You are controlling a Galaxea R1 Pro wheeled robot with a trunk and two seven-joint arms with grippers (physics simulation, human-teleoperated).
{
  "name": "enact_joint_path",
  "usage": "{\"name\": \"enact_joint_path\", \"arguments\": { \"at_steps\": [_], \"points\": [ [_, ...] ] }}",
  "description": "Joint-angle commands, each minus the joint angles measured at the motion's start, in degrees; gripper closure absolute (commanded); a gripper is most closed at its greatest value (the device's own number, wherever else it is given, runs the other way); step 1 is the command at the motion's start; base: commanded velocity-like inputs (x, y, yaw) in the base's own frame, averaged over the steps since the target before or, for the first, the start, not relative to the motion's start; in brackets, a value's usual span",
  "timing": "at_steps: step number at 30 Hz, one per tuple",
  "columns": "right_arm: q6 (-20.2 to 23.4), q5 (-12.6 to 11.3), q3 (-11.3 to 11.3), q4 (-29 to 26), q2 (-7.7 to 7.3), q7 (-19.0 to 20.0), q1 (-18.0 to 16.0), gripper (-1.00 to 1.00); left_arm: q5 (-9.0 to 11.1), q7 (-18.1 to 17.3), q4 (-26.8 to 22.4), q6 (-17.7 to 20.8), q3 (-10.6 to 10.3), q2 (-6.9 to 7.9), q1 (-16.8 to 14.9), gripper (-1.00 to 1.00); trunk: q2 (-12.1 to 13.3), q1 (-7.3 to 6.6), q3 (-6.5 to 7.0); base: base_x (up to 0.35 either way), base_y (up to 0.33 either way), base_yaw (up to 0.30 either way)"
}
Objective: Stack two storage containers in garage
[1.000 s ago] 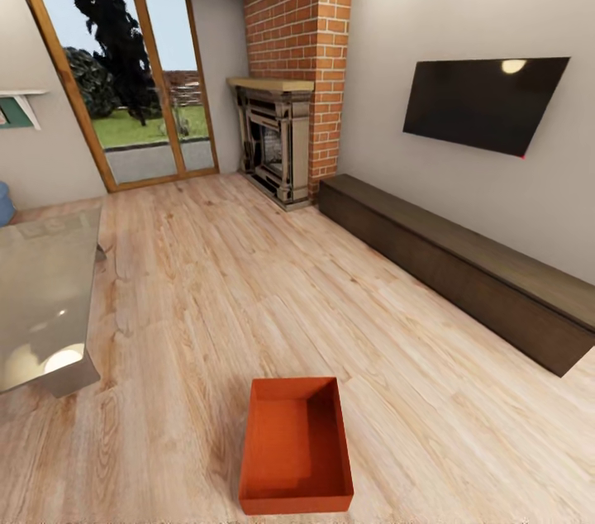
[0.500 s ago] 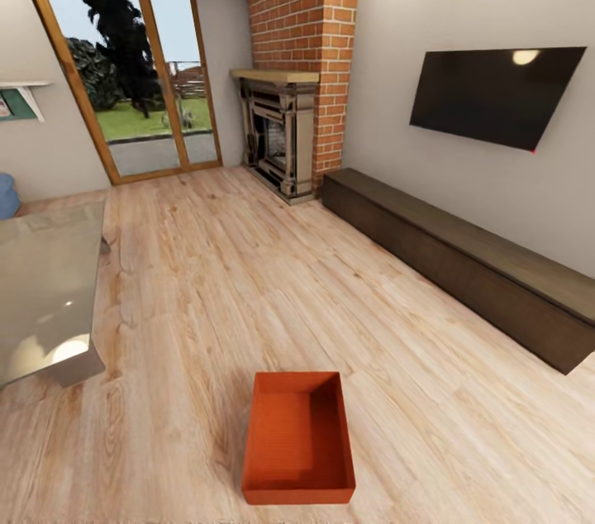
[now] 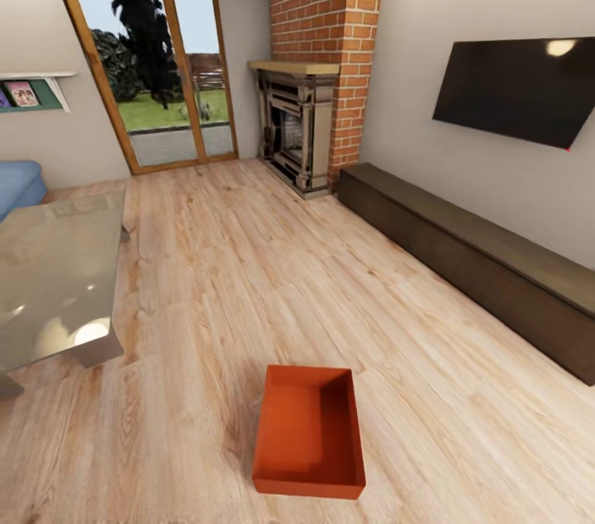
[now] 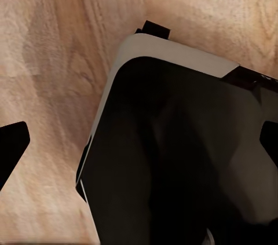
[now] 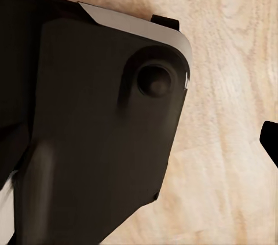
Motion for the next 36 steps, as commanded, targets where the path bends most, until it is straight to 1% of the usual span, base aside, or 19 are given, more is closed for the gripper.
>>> {"name": "enact_joint_path", "arguments": {
  "at_steps": [1, 7, 15, 20, 28, 36],
  "points": [
    [-0.36, -0.49, 0.48, 0.19, 0.03, -0.13, -0.06, -1.00, 0.30, 0.16, 0.03, -0.15, -0.14, -0.02, -0.03, -1.00, -0.04, 0.00, -0.14, 0.000, 0.000, 0.152],
    [-0.32, -0.54, 0.48, 0.19, 0.09, -0.13, -0.06, -1.00, 0.30, 0.16, 0.03, -0.15, -0.14, -0.01, -0.03, -1.00, -0.04, 0.00, -0.61, 0.000, 0.000, 0.132],
    [-0.19, -0.64, 0.48, 0.19, 0.11, -0.12, -0.06, -1.00, 0.30, 0.16, 0.03, -0.15, -0.14, -0.01, -0.03, -1.00, -0.04, 0.00, -0.72, 0.000, 0.000, 0.009],
    [-0.24, -0.66, 0.48, 0.19, 0.14, -0.12, -0.06, -1.00, 0.30, 0.16, 0.03, -0.15, -0.14, -0.02, -0.03, -1.00, -0.04, 0.00, -0.72, 0.000, 0.000, -0.162],
    [-0.19, -0.66, 0.48, 0.19, 0.28, -0.13, -0.06, -1.00, 0.30, 0.16, 0.03, -0.15, -0.14, 0.01, -0.03, -1.00, -0.04, 0.00, -0.73, 0.000, 0.000, -0.232],
    [-0.19, -0.64, 0.48, 0.19, 0.32, -0.42, -0.06, -1.00, 0.30, 0.16, 0.03, -0.15, -0.14, 0.01, -0.03, -1.00, -0.04, 0.00, -0.73, 0.000, 0.000, -0.067]
  ]
}}
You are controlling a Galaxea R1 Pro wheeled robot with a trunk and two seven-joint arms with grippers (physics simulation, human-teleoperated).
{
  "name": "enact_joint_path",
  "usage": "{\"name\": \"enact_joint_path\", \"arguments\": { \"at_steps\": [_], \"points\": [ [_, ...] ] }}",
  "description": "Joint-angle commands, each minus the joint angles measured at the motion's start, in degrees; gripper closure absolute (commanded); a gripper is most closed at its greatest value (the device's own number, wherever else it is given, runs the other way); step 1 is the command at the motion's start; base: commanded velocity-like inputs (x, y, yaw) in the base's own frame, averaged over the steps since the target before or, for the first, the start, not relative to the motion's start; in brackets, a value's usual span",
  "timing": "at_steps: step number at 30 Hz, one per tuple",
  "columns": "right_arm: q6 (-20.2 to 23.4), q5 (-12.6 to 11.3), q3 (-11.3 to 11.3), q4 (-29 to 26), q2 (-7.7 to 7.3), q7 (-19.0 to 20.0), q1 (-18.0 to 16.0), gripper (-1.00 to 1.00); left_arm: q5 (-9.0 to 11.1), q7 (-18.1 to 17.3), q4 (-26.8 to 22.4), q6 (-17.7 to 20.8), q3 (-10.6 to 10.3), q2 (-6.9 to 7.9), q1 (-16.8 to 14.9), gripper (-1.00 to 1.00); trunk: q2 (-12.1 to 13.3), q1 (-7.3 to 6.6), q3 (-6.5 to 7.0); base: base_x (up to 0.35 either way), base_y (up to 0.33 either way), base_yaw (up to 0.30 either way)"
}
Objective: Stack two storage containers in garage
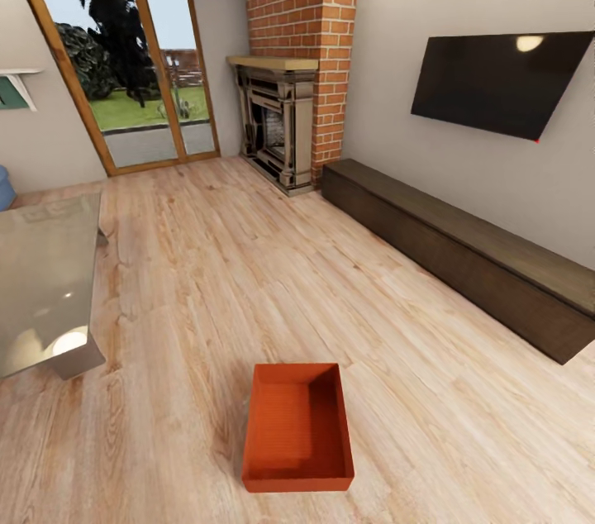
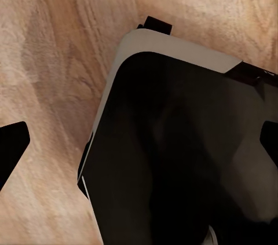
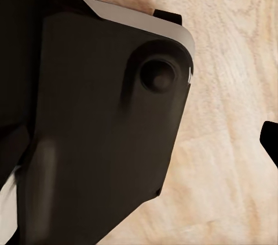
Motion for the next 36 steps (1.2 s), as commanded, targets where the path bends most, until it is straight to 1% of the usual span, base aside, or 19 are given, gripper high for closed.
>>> {"name": "enact_joint_path", "arguments": {
  "at_steps": [1, 11, 36],
  "points": [
    [-0.35, -0.49, 0.48, 0.19, 0.06, -0.11, -0.07, -1.00, 0.31, 0.16, 0.02, -0.15, -0.14, -0.03, -0.03, -1.00, -0.04, 0.00, -0.05, 0.000, 0.000, -0.013],
    [-0.38, -0.43, 0.55, 0.19, 0.02, 0.04, -0.07, -1.00, 0.31, 0.16, 0.02, -0.15, -0.14, -0.03, -0.03, -1.00, -0.04, 0.00, -0.30, 0.000, 0.000, -0.003],
    [-0.38, -0.43, 0.53, 0.19, 0.05, 0.06, -0.07, -1.00, 0.31, 0.16, 0.02, -0.15, -0.14, -0.04, -0.03, -1.00, -0.04, 0.00, -2.53, 0.000, 0.000, 0.000]
  ]
}}
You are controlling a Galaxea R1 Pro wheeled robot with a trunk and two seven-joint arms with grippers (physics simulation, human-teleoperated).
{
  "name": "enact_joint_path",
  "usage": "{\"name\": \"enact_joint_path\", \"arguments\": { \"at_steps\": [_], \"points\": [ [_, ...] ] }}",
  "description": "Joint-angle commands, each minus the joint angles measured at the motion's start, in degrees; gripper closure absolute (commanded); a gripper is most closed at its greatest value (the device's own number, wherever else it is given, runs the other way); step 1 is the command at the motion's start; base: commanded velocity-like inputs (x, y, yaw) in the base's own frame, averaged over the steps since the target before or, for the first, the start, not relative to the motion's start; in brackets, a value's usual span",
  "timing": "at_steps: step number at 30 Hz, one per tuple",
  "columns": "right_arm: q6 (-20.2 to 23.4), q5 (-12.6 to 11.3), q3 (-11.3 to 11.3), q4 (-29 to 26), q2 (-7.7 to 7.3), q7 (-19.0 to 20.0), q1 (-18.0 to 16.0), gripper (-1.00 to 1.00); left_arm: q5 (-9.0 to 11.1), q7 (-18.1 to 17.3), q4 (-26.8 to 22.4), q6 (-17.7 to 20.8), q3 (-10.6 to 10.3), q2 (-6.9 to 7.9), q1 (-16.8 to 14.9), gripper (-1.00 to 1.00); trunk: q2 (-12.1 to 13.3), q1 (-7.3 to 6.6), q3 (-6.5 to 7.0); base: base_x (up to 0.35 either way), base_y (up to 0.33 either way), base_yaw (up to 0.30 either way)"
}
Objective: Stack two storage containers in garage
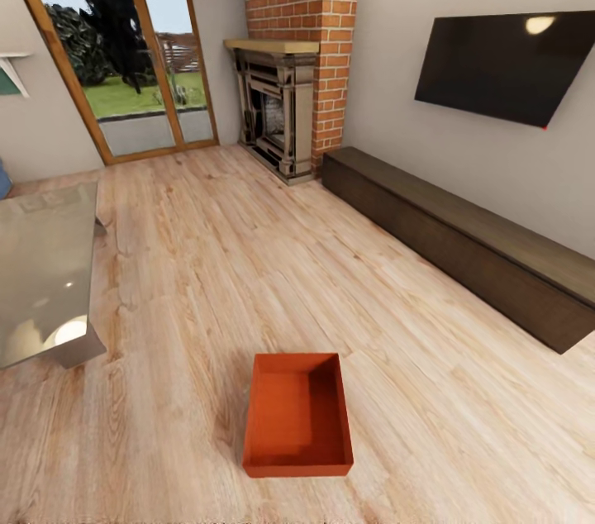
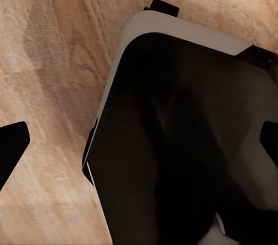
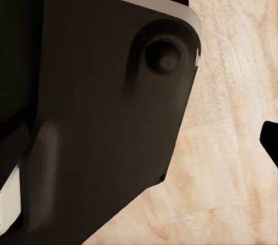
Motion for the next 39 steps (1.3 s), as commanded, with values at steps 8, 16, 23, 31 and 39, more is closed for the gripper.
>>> {"name": "enact_joint_path", "arguments": {
  "at_steps": [8, 16, 23, 31, 39],
  "points": [
    [-0.32, -0.50, 0.48, 0.19, 0.08, -0.05, -0.07, -1.00, 0.31, 0.16, 0.02, -0.15, -0.15, -0.02, -0.02, -1.00, -0.03, 0.00, -0.78, 0.000, 0.000, 0.000],
    [-0.31, -0.50, 0.50, 0.19, 0.01, -0.02, -0.07, -1.00, 0.31, 0.16, 0.02, -0.15, -0.15, -0.02, -0.02, -1.00, -0.03, 0.00, -1.51, 0.000, 0.000, 0.000],
    [-0.31, -0.50, 0.44, 0.19, 0.00, -0.02, -0.07, -1.00, 0.31, 0.16, 0.02, -0.15, -0.15, -0.02, -0.02, -1.00, -0.03, 0.00, -2.15, 0.000, 0.000, 0.000],
    [-0.32, -0.50, 0.44, 0.19, -0.01, -0.02, -0.07, -1.00, 0.31, 0.16, 0.02, -0.15, -0.15, -0.02, -0.02, -1.00, -0.03, 0.00, -2.88, 0.000, 0.000, 0.000],
    [-0.31, -0.50, 0.48, 0.19, -0.01, -0.02, -0.07, -1.00, 0.31, 0.16, 0.02, -0.15, -0.15, -0.02, -0.02, -1.00, -0.03, 0.00, -3.60, 0.000, 0.000, 0.000]
  ]
}}
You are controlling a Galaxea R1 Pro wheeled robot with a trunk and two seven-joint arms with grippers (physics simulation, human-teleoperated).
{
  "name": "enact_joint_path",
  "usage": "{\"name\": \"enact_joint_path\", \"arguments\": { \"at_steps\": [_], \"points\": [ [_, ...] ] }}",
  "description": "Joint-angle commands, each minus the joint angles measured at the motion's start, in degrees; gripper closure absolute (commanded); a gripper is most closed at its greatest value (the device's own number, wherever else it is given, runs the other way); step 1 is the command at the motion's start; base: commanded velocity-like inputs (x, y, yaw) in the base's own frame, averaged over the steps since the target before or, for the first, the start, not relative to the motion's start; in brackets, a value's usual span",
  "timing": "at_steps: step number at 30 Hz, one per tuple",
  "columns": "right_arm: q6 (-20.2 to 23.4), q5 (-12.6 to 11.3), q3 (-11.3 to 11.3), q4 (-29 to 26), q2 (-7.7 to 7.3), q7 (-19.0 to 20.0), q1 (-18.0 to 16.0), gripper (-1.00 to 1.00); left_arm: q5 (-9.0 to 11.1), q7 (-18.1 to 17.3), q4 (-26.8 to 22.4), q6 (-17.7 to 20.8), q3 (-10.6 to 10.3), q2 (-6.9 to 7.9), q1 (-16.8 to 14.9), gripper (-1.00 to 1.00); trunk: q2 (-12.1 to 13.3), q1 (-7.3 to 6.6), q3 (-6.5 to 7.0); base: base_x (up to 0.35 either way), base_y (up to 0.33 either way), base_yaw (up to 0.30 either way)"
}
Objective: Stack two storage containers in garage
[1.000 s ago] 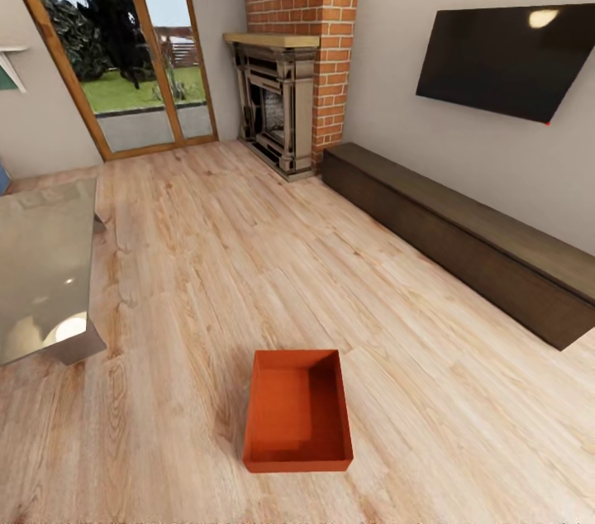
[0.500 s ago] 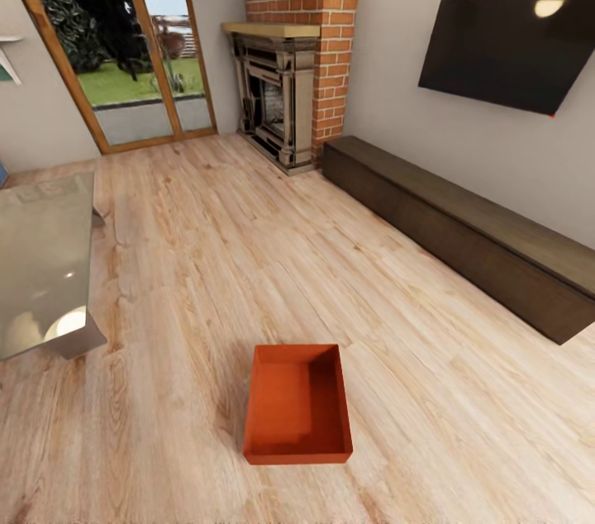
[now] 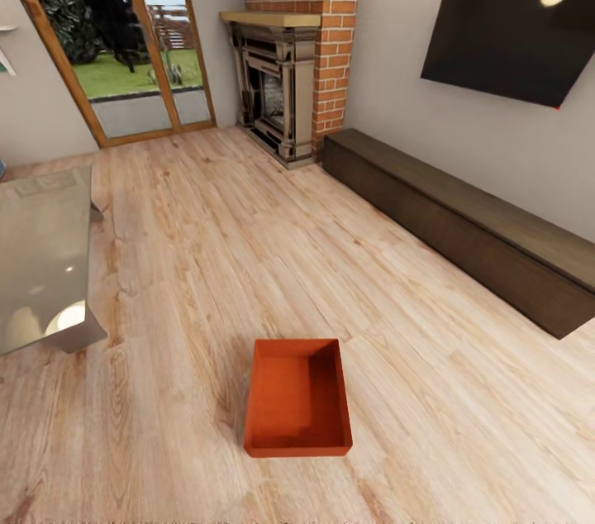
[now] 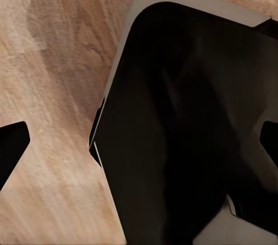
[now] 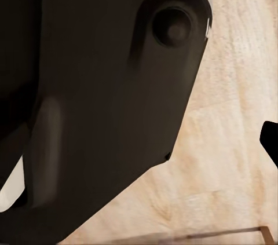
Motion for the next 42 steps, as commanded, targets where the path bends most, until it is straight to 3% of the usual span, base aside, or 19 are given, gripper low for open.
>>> {"name": "enact_joint_path", "arguments": {
  "at_steps": [1, 42],
  "points": [
    [-0.34, -0.50, 0.46, 0.19, 0.04, -0.12, -0.06, -1.00, 0.31, 0.16, 0.01, -0.15, -0.15, -0.02, -0.02, -1.00, -0.03, 0.00, -0.14, 0.000, 0.000, 0.000],
    [-0.39, -0.50, 0.42, 0.19, -0.05, -0.04, -0.06, -1.00, 0.31, 0.16, 0.01, -0.15, -0.15, 0.01, -0.02, -1.00, -0.03, 0.00, -3.48, 0.000, 0.000, 0.000]
  ]
}}
